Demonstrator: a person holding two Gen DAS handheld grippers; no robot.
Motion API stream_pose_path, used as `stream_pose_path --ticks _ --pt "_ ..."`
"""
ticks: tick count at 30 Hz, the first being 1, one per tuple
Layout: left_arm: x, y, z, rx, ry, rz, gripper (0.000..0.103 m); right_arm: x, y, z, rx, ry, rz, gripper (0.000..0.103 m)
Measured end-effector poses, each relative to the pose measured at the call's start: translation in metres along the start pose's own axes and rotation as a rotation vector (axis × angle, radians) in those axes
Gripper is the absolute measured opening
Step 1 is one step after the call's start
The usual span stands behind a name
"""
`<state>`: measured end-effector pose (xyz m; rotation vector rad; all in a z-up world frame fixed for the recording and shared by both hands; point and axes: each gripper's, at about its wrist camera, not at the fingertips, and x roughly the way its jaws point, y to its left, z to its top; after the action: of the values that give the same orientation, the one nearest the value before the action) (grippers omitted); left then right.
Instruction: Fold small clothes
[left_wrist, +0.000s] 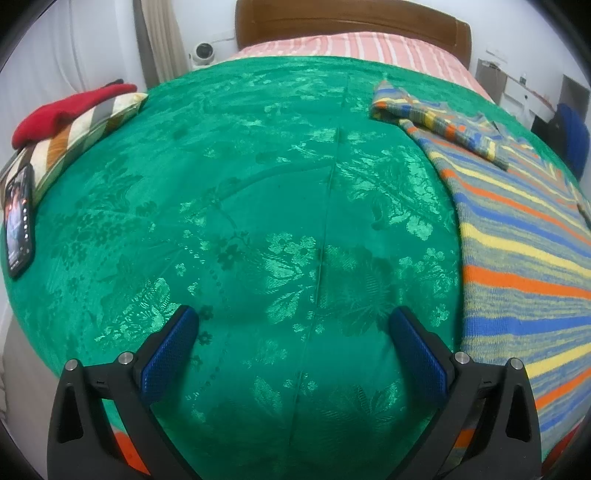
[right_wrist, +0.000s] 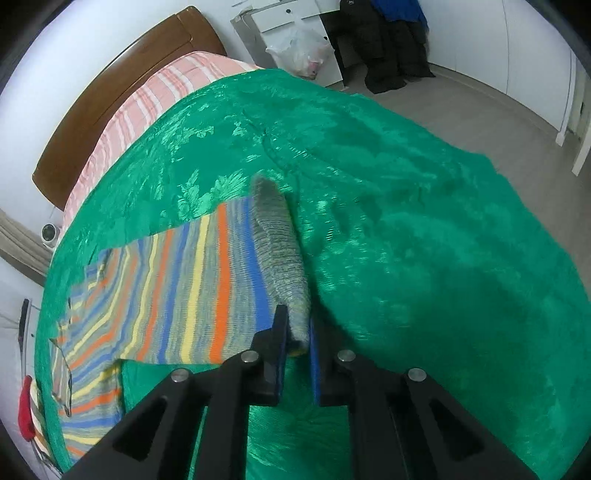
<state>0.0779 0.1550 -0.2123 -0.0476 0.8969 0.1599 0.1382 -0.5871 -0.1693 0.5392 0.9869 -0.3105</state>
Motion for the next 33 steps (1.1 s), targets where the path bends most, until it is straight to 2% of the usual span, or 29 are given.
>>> stream_pose_path --ticks 6,9,12,15,16,18,21,23,24,26,29,33 --pt "-0.001 -0.002 -0.003 0.000 -0.008 0.005 0.103 -0.027 -0.017 0.007 0.054 -0.072 -0.061 0.013" --pt "-0.001 -0.002 -0.003 0.001 -0.008 0.005 0.103 -0.039 0.005 0.010 -0.017 -0.108 0.031 0.015" --pt "-0.001 -0.002 -0.003 0.000 -0.001 0.002 0.103 -0.032 0.026 0.007 -0.069 -0.077 0.124 0.016" --pt "-0.004 0.001 0.000 0.010 0.016 -0.015 0.103 -0.003 0.034 -0.004 -0.096 0.014 0.100 0.030" --pt "-0.005 0.002 0.002 0.016 0.032 -0.025 0.103 0.008 0.028 -0.010 -0.083 0.046 0.069 0.026" --pt "-0.018 0.008 0.010 0.016 0.065 -0.047 0.102 0.004 0.016 -0.016 -0.045 0.005 0.087 0.022" --pt "-0.054 0.009 0.034 0.040 -0.041 -0.110 0.102 -0.023 0.018 -0.033 -0.115 -0.056 0.038 0.024" --pt "-0.080 -0.006 0.066 0.115 -0.129 -0.164 0.102 -0.043 0.028 -0.052 -0.228 -0.083 0.045 0.030" --pt "-0.089 -0.019 0.084 0.163 -0.159 -0.204 0.102 -0.048 0.029 -0.060 -0.274 -0.083 0.043 0.037" --pt "-0.094 -0.051 0.114 0.273 -0.172 -0.269 0.102 -0.053 0.035 -0.086 -0.361 -0.068 0.049 0.038" --pt "-0.076 -0.116 0.144 0.480 -0.122 -0.331 0.102 -0.047 0.030 -0.113 -0.410 -0.063 0.022 0.039" --pt "-0.023 -0.199 0.145 0.730 -0.025 -0.261 0.102 -0.039 0.022 -0.125 -0.411 -0.121 0.021 0.040"
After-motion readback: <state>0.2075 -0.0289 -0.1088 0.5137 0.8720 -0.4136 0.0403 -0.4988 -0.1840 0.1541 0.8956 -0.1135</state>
